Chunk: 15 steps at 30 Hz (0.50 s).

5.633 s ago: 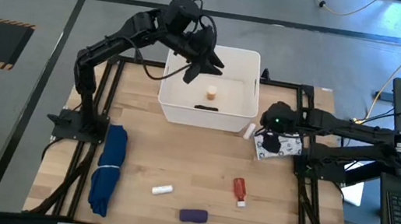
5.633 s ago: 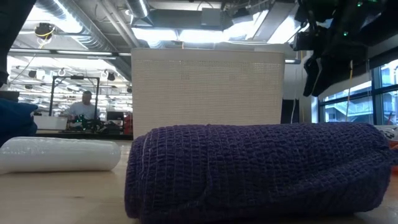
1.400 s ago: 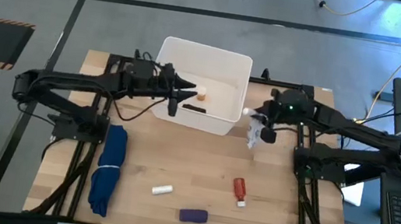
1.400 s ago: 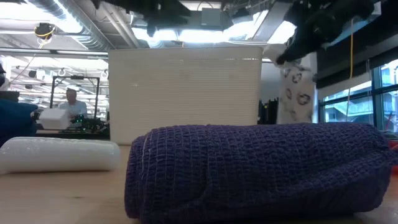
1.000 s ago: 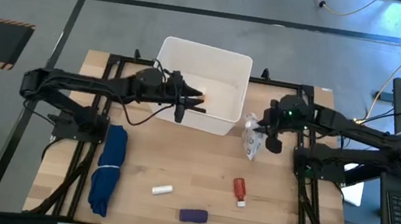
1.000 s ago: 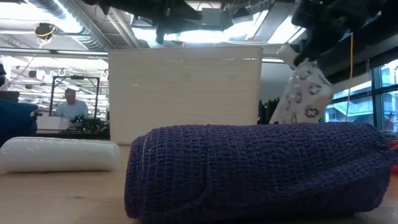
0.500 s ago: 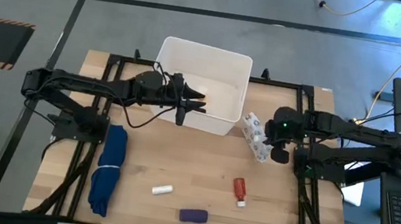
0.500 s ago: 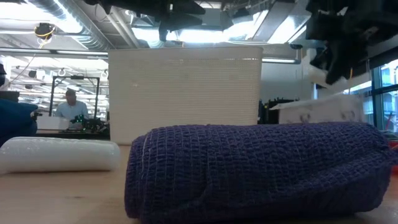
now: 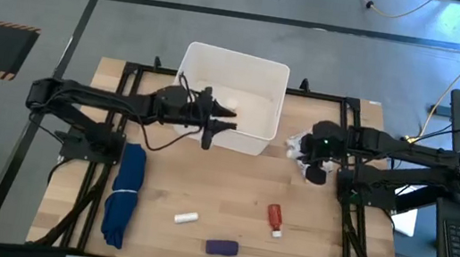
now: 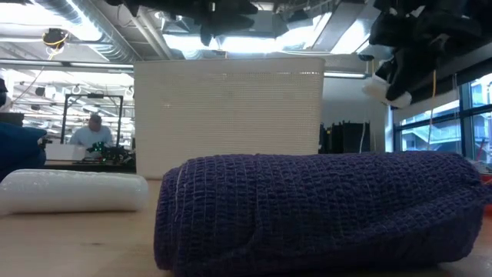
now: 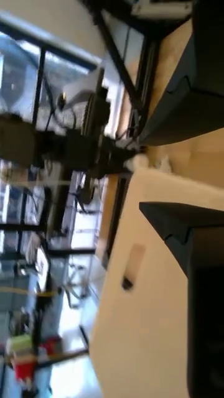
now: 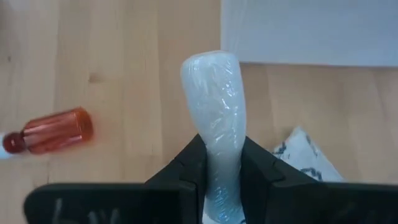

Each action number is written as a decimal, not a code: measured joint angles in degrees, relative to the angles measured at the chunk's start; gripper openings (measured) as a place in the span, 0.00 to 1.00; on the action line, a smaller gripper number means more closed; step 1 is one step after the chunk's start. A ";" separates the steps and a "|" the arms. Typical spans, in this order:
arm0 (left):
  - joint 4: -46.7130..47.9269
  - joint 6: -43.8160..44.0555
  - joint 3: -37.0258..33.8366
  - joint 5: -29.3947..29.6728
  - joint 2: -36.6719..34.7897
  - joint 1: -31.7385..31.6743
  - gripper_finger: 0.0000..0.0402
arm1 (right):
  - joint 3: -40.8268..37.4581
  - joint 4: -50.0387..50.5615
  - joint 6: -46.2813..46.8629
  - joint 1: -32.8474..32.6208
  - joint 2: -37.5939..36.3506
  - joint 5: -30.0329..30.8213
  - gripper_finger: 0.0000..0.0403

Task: Pick & place medical supplies in basket/bin
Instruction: Put the top white rolled gauze into the white bin

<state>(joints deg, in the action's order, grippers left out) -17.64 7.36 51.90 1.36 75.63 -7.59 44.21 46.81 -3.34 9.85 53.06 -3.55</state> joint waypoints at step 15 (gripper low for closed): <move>-7.40 -5.90 11.87 -1.95 15.23 2.82 0.52 | 17.01 -13.31 -3.04 0.04 2.82 2.42 0.16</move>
<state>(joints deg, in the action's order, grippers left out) -25.04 1.46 63.77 -0.59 90.85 -4.77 61.22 33.50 -6.39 9.89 55.88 -1.13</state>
